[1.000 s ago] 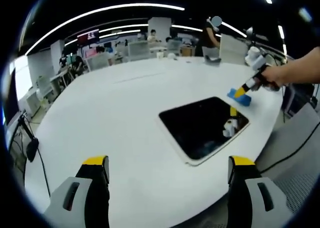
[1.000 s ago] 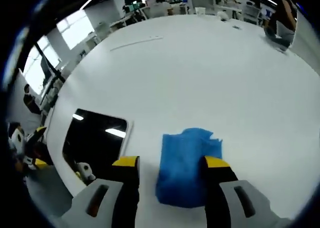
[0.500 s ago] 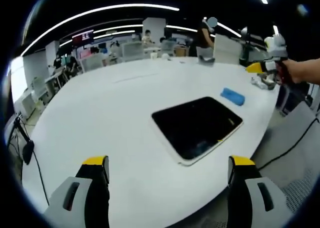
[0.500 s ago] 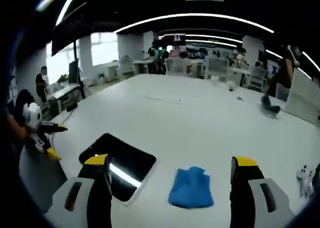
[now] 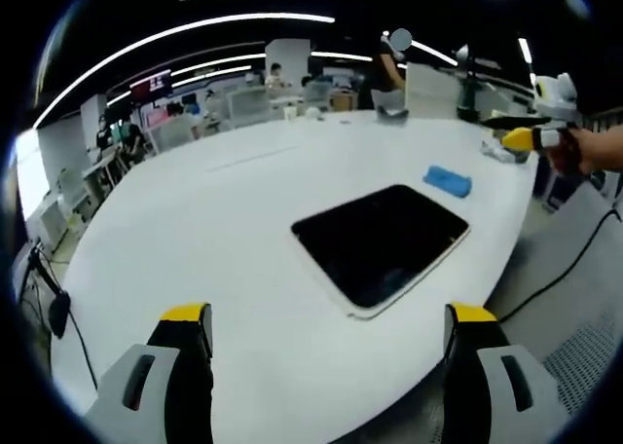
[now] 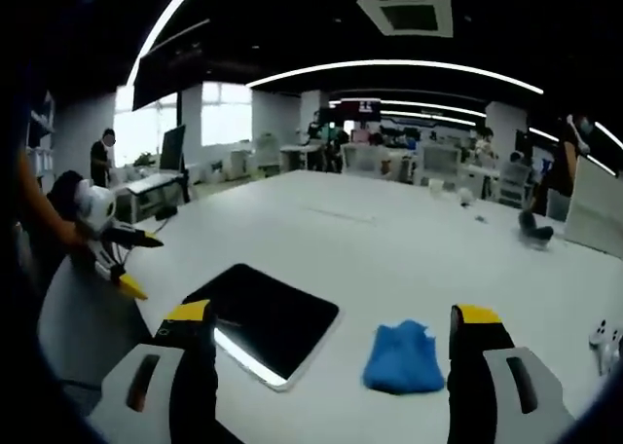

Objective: Wipe the mirror surface with the cleaning cloth until all visible marks leave the cleaned area.

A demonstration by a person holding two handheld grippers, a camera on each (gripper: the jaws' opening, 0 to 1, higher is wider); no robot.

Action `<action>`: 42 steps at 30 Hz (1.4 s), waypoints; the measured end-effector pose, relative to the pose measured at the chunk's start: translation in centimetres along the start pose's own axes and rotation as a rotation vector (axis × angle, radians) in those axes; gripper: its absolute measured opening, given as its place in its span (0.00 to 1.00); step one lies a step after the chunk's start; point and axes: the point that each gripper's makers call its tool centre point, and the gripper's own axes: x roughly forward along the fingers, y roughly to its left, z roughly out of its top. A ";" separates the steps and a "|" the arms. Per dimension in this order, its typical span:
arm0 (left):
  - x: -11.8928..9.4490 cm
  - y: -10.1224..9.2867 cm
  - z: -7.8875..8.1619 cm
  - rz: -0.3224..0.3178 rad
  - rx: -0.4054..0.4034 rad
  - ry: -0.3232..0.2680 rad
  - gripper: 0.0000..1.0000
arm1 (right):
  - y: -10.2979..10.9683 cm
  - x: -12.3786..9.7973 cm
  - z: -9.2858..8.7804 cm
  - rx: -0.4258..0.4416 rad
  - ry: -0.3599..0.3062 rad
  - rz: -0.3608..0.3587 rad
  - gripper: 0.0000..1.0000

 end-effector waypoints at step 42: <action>-1.4 1.7 1.1 0.089 -0.107 -0.090 1.00 | 1.5 -1.1 -5.1 0.005 0.107 -0.033 0.97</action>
